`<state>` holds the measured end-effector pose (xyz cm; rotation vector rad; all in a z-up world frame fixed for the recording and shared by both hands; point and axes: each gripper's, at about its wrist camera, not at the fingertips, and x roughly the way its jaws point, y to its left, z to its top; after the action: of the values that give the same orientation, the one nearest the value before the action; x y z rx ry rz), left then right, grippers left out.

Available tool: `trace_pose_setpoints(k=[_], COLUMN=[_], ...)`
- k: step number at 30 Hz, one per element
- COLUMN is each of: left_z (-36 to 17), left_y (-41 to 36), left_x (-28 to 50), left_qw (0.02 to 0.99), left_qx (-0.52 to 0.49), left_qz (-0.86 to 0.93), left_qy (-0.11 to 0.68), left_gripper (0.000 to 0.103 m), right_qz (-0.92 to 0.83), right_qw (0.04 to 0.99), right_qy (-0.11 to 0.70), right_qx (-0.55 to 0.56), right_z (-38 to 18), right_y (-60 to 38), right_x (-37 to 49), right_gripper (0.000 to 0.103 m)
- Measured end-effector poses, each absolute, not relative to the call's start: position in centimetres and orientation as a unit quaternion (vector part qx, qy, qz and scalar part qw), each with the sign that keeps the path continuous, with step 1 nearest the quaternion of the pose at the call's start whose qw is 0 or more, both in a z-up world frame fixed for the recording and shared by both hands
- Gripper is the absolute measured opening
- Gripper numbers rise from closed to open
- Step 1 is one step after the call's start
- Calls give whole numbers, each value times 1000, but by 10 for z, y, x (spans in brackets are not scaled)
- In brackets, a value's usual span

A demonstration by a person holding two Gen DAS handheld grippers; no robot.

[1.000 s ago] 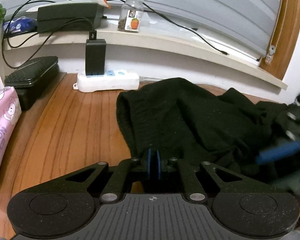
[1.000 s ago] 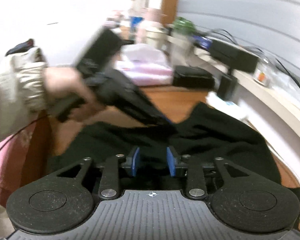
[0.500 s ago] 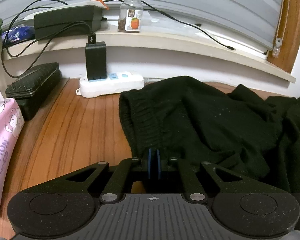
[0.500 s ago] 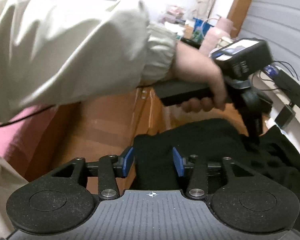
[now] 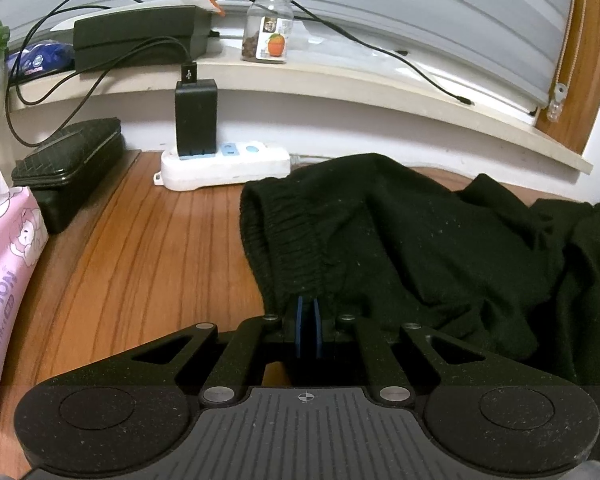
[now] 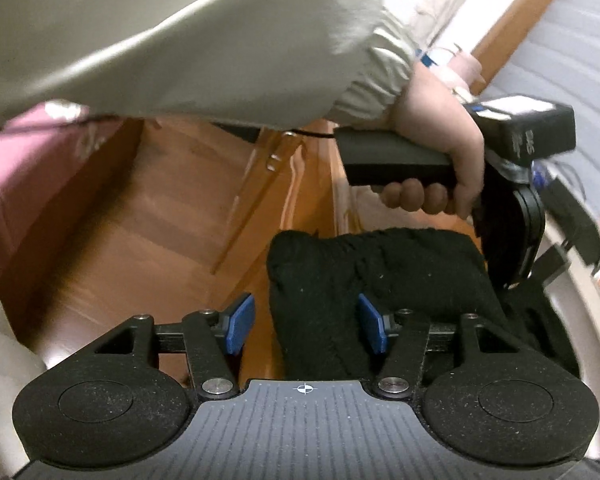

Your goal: Fold clothes

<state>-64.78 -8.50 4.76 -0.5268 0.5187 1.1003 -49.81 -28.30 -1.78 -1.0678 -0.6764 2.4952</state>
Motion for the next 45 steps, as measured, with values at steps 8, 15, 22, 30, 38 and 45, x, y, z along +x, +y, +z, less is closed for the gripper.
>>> trace_pose_setpoints(k=[8, 15, 22, 30, 38, 45], left_z=[48, 51, 69, 88, 76, 61], left_y=[-85, -86, -96, -125, -139, -153], left_x=[-647, -644, -673, -703, -713, -706], left_qw=[787, 784, 774, 773, 778, 796], left_qx=[-246, -244, -258, -249, -282, -300], left_qz=[512, 512, 542, 570, 557, 523], left_qy=[241, 251, 202, 125, 72, 48], left_gripper=[8, 9, 9, 9, 25, 45], right_qz=[879, 929, 914, 886, 845, 857], right_qw=[191, 194, 267, 313, 389, 375], right_qy=[-242, -149, -171, -195, -136, -39], right_qx=[-363, -277, -253, -283, -341, -351], right_z=[-12, 62, 124, 137, 71, 48], right_y=[-274, -259, -193, -97, -1, 6], right_x=[-492, -461, -448, -458, -472, -436], right_gripper=[10, 7, 7, 7, 40, 50])
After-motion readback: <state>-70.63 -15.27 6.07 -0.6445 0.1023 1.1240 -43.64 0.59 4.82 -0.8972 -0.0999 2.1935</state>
